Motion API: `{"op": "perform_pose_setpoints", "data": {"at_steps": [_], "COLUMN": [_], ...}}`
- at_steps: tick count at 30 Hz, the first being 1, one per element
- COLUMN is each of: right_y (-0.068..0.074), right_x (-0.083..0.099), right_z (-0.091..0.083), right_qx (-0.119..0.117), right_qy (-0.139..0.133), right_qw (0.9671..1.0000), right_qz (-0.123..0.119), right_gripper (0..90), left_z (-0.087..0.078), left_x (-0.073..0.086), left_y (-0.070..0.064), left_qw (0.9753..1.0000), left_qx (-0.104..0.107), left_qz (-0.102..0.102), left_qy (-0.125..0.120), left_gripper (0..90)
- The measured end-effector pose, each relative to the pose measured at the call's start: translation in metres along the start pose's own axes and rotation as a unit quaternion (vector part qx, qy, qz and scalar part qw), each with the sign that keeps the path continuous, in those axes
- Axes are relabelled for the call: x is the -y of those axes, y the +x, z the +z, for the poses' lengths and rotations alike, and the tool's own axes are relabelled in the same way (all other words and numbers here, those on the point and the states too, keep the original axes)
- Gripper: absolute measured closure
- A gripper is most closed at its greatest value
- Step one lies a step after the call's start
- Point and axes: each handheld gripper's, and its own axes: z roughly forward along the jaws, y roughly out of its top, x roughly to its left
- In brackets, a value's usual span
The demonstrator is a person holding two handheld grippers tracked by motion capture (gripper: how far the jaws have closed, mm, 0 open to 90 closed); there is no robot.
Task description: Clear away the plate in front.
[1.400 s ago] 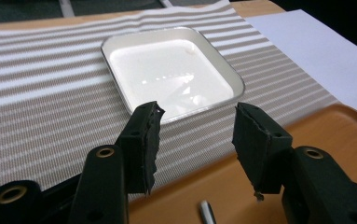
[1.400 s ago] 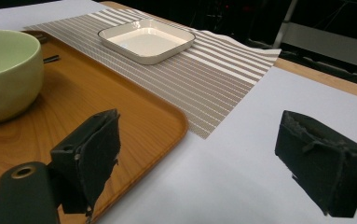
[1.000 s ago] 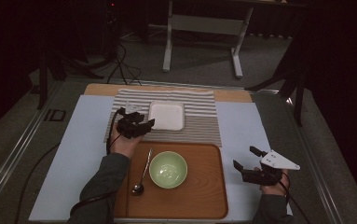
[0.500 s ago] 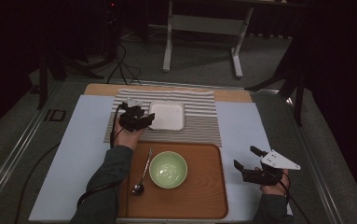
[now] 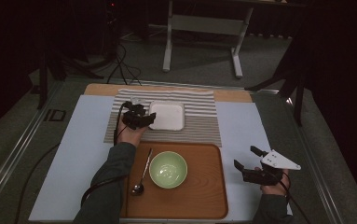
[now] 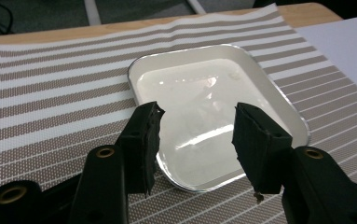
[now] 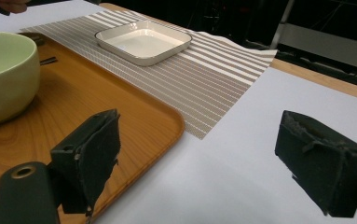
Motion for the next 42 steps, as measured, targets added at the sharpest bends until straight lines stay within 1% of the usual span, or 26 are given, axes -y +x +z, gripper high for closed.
{"op": "perform_pose_setpoints", "data": {"at_steps": [4,7,9,11,13,16,17,21,22,23,26,27,29,33,38,39,40,42], "right_y": [0.000,0.000,0.000,-0.001,-0.001,-0.001,-0.001,-0.001,-0.001,-0.001,-0.001,-0.001,-0.001,-0.002,-0.002,-0.002,-0.002,-0.002], "right_x": [0.000,0.000,0.000,0.000,0.000,0.000,0.000,0.000,0.000,0.000,0.000,0.000,0.001,0.001,0.001,0.001,0.001,0.001], "right_z": [0.000,0.000,0.000,0.000,0.000,0.000,-0.001,-0.001,-0.001,-0.001,-0.001,-0.001,-0.001,-0.002,-0.002,-0.002,-0.002,-0.002], "right_qx": [0.000,0.000,0.000,0.000,0.000,0.000,0.001,0.001,0.001,0.001,0.001,0.001,0.001,0.001,0.002,0.002,0.001,0.003], "right_qy": [-0.001,0.000,-0.001,-0.001,0.000,-0.001,-0.001,-0.001,-0.001,-0.001,-0.001,-0.001,-0.001,-0.002,-0.001,-0.001,0.000,0.002], "right_qw": [1.0000,1.0000,1.0000,1.0000,1.0000,1.0000,1.0000,1.0000,1.0000,1.0000,1.0000,1.0000,1.0000,1.0000,1.0000,1.0000,1.0000,1.0000], "right_qz": [0.000,0.000,0.000,0.001,0.001,0.000,0.001,0.002,0.002,0.002,0.001,0.001,0.001,0.001,0.003,0.002,0.002,-0.001], "right_gripper": [13.5,13.5,13.5,13.5,13.5,13.5,13.5,13.5,13.5,13.5,13.5,13.5,13.5,13.5,13.5,13.5,13.5,13.5], "left_z": [0.006,0.011,0.015,0.019,0.024,0.030,0.032,0.037,0.038,0.040,0.041,0.043,0.045,0.049,0.051,0.050,0.050,0.051], "left_x": [0.002,0.003,0.004,0.005,0.007,0.010,0.011,0.014,0.015,0.015,0.016,0.016,0.016,0.015,0.014,0.013,0.013,0.013], "left_y": [0.005,0.008,0.009,0.009,0.008,0.008,0.009,0.013,0.013,0.014,0.015,0.015,0.014,0.014,0.015,0.017,0.018,0.018], "left_qw": [0.9998,0.9995,0.9992,0.9990,0.9985,0.9976,0.9972,0.9953,0.9951,0.9948,0.9944,0.9943,0.9940,0.9936,0.9930,0.9927,0.9926,0.9925], "left_qx": [-0.014,-0.017,-0.020,-0.023,-0.028,-0.035,-0.038,-0.051,-0.052,-0.050,-0.049,-0.043,-0.041,-0.026,-0.026,-0.025,-0.023,-0.022], "left_qz": [-0.009,-0.018,-0.020,-0.016,-0.011,-0.015,-0.016,-0.034,-0.034,-0.037,-0.036,-0.041,-0.041,-0.042,-0.046,-0.051,-0.053,-0.055], "left_qy": [0.013,0.020,0.027,0.034,0.046,0.058,0.063,0.075,0.077,0.080,0.087,0.089,0.093,0.101,0.105,0.107,0.106,0.107], "left_gripper": [52.2,53.2,54.1,55.4,58.1,60.0,60.1,62.2,63.6,64.7,68.1,68.1,71.8,77.3,81.2,81.2,83.5,83.9]}}
